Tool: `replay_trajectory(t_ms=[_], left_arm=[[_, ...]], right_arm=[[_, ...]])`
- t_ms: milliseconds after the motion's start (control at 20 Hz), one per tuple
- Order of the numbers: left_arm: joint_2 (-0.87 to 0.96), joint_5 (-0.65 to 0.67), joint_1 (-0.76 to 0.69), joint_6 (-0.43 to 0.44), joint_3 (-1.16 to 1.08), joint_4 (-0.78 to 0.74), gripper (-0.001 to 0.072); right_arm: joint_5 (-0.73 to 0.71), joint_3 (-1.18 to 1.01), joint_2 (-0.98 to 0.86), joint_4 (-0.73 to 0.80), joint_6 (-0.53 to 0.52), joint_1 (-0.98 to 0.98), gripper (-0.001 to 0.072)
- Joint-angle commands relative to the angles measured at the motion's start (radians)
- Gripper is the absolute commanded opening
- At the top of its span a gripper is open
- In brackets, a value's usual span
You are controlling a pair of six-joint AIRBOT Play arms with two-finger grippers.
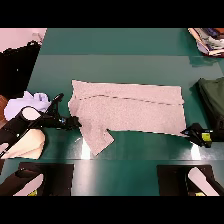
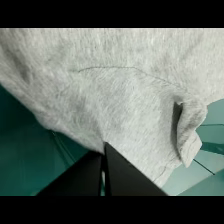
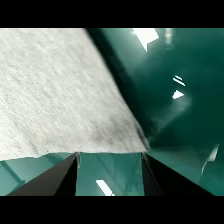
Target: Fold the shirts.
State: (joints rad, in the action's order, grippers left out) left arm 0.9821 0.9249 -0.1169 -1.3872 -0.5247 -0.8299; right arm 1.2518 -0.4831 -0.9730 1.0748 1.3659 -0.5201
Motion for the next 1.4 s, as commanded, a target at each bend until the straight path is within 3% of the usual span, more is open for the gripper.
replay_trajectory(t_ms=[0,50,150,200,250,400,550,750,900,1100,1350], left_arm=[[-0.001,0.005,0.000,0.001,-0.001,-0.003,0.0023],[-0.001,0.007,0.000,0.001,-0.001,-0.009,0.0023],[-0.003,0.021,0.000,0.000,-0.009,-0.036,0.0022],[-0.005,0.044,0.000,-0.001,-0.023,-0.053,0.0022],[-0.005,0.080,0.000,-0.001,-0.044,-0.067,0.0021],[-0.041,0.208,0.000,-0.003,-0.101,-0.106,0.0021],[-0.195,0.292,0.000,-0.064,-0.101,-0.132,0.0021],[-0.292,0.408,0.000,-0.109,-0.149,-0.132,0.0022],[-0.249,0.265,0.000,-0.109,-0.235,-0.177,0.0022],[-0.060,0.067,0.000,-0.106,-0.325,-0.240,0.0022],[0.186,-0.090,0.000,-0.106,-0.373,-0.241,0.0023]], right_arm=[[-0.110,0.010,-0.001,-0.010,0.012,0.093,0.0372],[-0.129,0.010,-0.001,-0.010,0.015,0.116,0.0303],[-0.141,0.000,-0.001,-0.003,0.014,0.146,0.0252],[-0.132,-0.015,0.000,0.001,0.005,0.156,0.0062],[-0.113,-0.035,0.000,0.002,-0.010,0.163,0.0015],[0.027,-0.133,0.003,0.018,-0.032,0.163,0.0014],[0.149,-0.197,0.088,0.086,-0.033,0.163,0.0014],[0.224,-0.262,0.241,0.132,-0.019,0.163,0.0013],[0.190,-0.358,0.206,0.122,-0.012,0.166,0.0013],[0.125,-0.499,-0.031,0.124,-0.013,0.267,0.0014],[0.040,-0.693,-0.372,0.119,0.011,0.396,0.0014]])
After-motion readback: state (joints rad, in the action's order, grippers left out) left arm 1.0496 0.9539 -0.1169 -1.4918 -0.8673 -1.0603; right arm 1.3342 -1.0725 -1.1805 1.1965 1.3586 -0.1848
